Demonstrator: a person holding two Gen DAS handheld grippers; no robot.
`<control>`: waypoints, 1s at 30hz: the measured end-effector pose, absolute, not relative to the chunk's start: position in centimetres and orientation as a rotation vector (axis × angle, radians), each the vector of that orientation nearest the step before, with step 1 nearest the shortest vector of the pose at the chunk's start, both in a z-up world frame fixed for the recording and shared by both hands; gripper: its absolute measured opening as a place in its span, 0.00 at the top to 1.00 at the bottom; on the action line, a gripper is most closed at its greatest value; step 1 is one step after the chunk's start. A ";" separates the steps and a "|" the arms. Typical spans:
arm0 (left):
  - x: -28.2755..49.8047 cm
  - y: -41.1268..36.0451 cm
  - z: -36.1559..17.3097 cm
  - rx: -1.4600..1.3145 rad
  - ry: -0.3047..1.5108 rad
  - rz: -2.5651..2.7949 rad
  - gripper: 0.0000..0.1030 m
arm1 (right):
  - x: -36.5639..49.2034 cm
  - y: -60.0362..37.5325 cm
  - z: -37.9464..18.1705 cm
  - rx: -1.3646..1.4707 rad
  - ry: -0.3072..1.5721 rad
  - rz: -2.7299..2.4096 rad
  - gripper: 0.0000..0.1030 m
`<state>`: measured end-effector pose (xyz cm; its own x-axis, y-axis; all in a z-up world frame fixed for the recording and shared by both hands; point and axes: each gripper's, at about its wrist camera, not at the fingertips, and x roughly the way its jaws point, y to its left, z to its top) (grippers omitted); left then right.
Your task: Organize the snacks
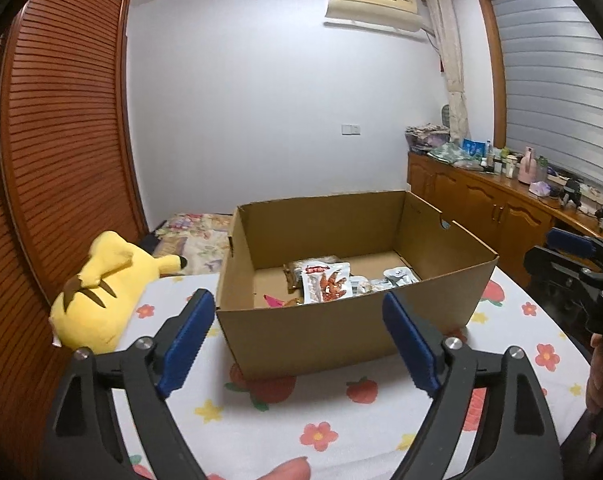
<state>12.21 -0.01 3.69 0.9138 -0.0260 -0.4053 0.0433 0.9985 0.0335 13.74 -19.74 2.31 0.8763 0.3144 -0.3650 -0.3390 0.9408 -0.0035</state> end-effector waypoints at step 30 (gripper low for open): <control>9.1 -0.7 3.3 0.045 0.429 -0.031 0.14 | 11.0 -20.6 1.7 -0.071 0.340 0.270 0.11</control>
<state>9.13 -0.74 3.33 0.9088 -0.0208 -0.4167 0.0397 0.9985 0.0369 10.97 -20.55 1.68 0.9070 0.2500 -0.3387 -0.2736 0.9616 -0.0230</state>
